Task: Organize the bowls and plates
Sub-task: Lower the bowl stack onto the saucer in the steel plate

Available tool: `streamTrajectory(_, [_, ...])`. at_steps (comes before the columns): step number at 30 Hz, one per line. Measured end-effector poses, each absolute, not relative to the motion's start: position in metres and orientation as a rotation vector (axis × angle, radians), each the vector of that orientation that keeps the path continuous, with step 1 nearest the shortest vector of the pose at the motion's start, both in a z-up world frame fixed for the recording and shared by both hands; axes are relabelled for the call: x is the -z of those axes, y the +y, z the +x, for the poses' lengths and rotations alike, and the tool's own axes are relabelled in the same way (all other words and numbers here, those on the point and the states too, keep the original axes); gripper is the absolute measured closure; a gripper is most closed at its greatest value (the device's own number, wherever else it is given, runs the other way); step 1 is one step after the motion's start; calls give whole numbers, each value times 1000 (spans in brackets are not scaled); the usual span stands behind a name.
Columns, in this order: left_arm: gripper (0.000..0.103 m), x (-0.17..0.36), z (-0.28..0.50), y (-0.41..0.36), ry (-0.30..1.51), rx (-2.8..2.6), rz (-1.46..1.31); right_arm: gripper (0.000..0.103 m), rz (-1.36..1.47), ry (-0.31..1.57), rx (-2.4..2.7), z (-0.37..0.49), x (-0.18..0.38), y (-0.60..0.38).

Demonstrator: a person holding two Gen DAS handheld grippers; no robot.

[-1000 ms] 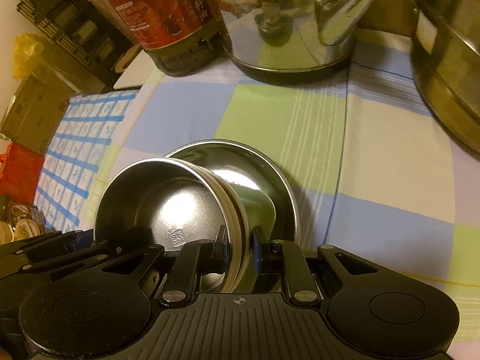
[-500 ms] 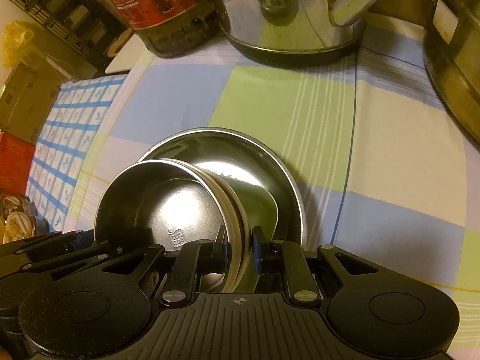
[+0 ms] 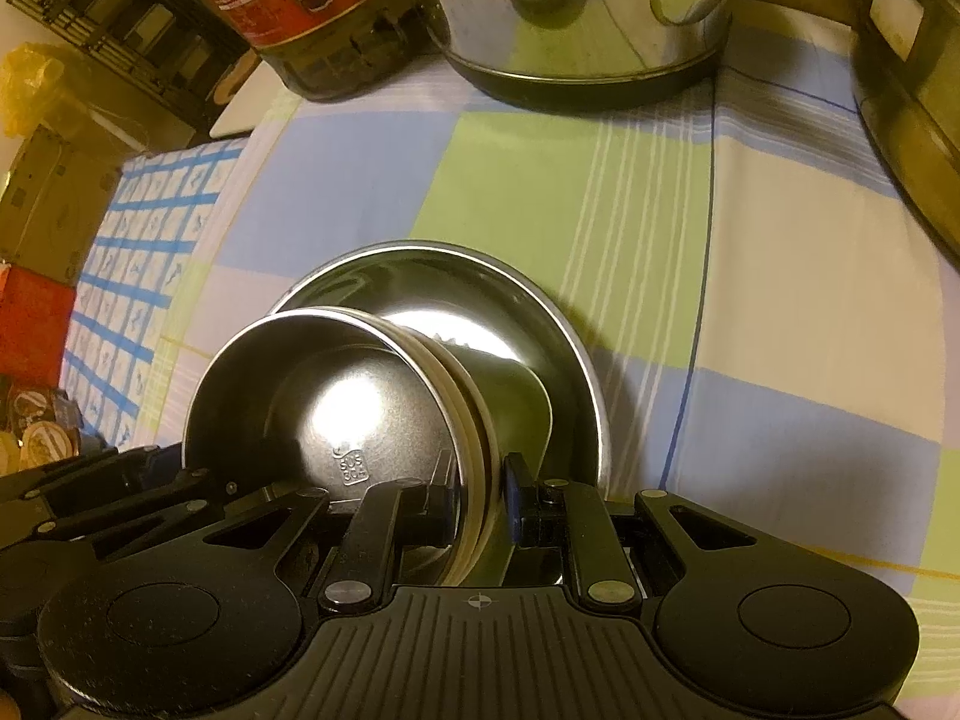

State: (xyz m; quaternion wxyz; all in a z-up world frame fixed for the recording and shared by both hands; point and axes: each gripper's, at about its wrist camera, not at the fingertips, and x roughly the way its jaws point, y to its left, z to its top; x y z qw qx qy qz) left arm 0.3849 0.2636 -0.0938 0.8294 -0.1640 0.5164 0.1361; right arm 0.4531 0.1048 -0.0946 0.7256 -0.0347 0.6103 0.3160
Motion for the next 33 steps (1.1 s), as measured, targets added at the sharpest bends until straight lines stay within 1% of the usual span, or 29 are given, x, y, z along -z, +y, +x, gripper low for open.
streamTrajectory(5, [81, 95, 384, 264, 1093, -280, -338, 86, -43, 1342, -709, 454, 95, 99])
streamTrajectory(12, [80, 91, 378, 264, 1065, -273, -337, 85, -14, 1254, -739, 445, 85, 88])
streamTrajectory(19, [80, 79, 374, 261, 997, -275, -289, 85, 85, 1153, -771, 437, 84, 72])
streamTrajectory(21, [85, 79, 374, 260, 996, -269, -273, 85, 115, 1127, -765, 436, 84, 69])
streamTrajectory(22, [92, 79, 374, 259, 995, -257, -272, 85, 128, 1124, -769, 436, 84, 69])
streamTrajectory(23, [94, 79, 375, 259, 997, -245, -278, 86, 135, 1125, -772, 437, 83, 70])
streamTrajectory(24, [94, 78, 375, 258, 997, -245, -277, 93, 141, 1126, -772, 438, 83, 70])
streamTrajectory(28, [94, 79, 376, 259, 1011, -245, -287, 93, 135, 1147, -761, 441, 81, 73])
streamTrajectory(33, [94, 79, 380, 266, 1037, -234, -325, 93, 145, 1231, -724, 452, 80, 78])
